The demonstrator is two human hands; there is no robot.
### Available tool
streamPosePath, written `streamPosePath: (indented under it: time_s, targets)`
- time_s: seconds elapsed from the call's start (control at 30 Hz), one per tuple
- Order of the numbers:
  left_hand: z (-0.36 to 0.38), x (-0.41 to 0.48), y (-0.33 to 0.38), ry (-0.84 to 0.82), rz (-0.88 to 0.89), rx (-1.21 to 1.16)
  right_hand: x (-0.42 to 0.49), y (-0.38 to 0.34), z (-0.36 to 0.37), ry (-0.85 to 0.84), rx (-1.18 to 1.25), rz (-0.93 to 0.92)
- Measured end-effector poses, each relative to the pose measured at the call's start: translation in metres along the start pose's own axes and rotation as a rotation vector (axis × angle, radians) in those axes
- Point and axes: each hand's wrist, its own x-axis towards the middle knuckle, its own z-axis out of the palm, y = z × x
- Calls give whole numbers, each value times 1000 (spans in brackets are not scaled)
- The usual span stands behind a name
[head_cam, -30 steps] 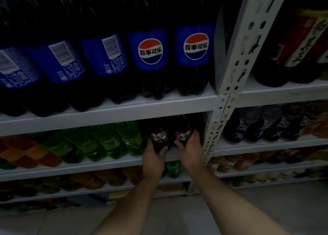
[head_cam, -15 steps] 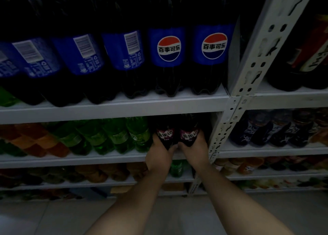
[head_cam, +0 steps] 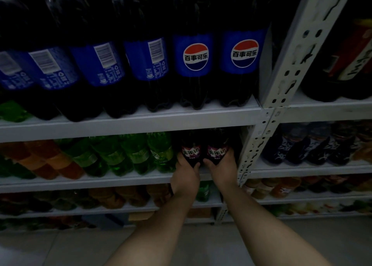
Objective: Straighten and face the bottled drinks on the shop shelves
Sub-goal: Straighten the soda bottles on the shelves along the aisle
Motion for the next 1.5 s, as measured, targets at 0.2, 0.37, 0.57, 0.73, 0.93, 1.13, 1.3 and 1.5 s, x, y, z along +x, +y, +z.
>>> streamPosePath:
  time_s: [0.2,0.37,0.57,0.73,0.93,1.13,1.3,1.5]
  targets:
    - [-25,-18,-46,-62,130,-61,-39,7,-13,8,-29,-23]
    - [-58,-35,-107,-15,29,-156,-116,18,13,-108,-191,-76]
    - [-105,-24,-123,110,91,-207,-106,-51,65,-201,-110,-183]
    - [-139,-4,-121,196,166,-260,-92,-87,105,-16,-77,-165]
    - [-160,9,-125,246,143,-342,-81,-99,145,139,-150,76]
    - [-151,-5,-147,223,78,-373,-69,-89,144,134,-144,52]
    - [-154,-1,-156,217,9,-384,-65,-74,127,14,-156,-89]
    - [-135,13,-123,313,91,-332,-111,-77,130,153,-76,-130]
